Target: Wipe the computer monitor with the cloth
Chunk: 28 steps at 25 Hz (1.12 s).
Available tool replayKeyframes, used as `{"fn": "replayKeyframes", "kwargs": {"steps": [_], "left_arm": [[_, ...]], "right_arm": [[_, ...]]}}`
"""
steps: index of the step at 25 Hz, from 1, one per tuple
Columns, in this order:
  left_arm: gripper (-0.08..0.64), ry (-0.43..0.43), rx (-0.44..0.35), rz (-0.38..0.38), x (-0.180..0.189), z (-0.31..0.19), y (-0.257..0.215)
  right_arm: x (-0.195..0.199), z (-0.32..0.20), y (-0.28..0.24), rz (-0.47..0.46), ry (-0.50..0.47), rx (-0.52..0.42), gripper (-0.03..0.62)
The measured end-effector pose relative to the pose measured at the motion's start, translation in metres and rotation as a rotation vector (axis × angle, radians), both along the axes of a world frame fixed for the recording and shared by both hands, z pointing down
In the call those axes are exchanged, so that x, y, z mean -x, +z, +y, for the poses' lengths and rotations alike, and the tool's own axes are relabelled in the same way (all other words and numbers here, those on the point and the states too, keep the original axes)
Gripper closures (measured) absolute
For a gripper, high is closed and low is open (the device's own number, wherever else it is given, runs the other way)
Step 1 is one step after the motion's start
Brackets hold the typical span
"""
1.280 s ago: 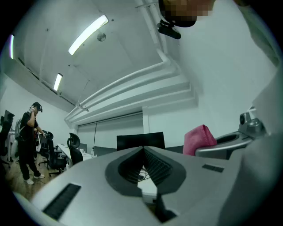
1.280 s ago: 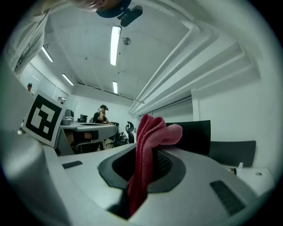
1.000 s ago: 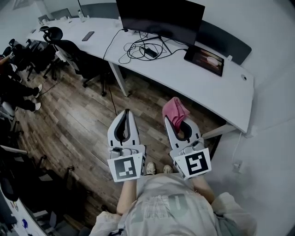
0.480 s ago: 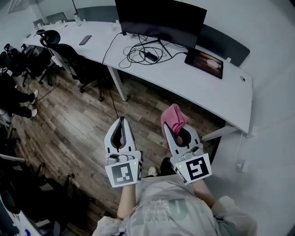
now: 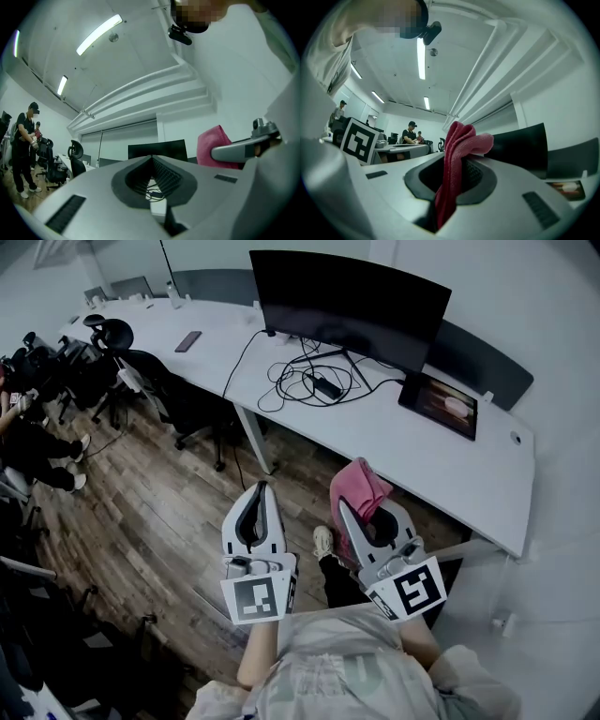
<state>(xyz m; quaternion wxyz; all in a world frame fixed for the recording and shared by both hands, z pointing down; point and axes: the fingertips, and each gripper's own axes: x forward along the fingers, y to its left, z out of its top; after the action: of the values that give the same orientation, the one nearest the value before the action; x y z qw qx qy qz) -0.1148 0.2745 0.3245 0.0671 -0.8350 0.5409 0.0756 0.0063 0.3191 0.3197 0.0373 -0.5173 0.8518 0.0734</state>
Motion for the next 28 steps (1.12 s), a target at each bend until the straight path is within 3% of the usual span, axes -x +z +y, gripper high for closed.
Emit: {"fn": "replayKeyframes", "kwargs": {"steps": [9, 16, 21, 28], "left_arm": [[0.546, -0.058, -0.078, -0.034, -0.026, -0.153, -0.04], [0.546, -0.114, -0.11, -0.011, -0.043, -0.285, -0.071], [0.546, -0.101, -0.103, -0.015, -0.052, -0.339, -0.072], [0.546, -0.027, -0.097, -0.003, -0.062, -0.377, -0.072]], "right_arm": [[-0.031, -0.175, -0.051, 0.055, -0.004, -0.121, 0.537], [-0.046, -0.306, -0.059, 0.07, -0.03, -0.134, 0.537], [-0.05, -0.361, -0.054, 0.069, -0.032, -0.112, 0.537], [-0.045, -0.396, -0.061, 0.072, 0.011, -0.131, 0.537]]}}
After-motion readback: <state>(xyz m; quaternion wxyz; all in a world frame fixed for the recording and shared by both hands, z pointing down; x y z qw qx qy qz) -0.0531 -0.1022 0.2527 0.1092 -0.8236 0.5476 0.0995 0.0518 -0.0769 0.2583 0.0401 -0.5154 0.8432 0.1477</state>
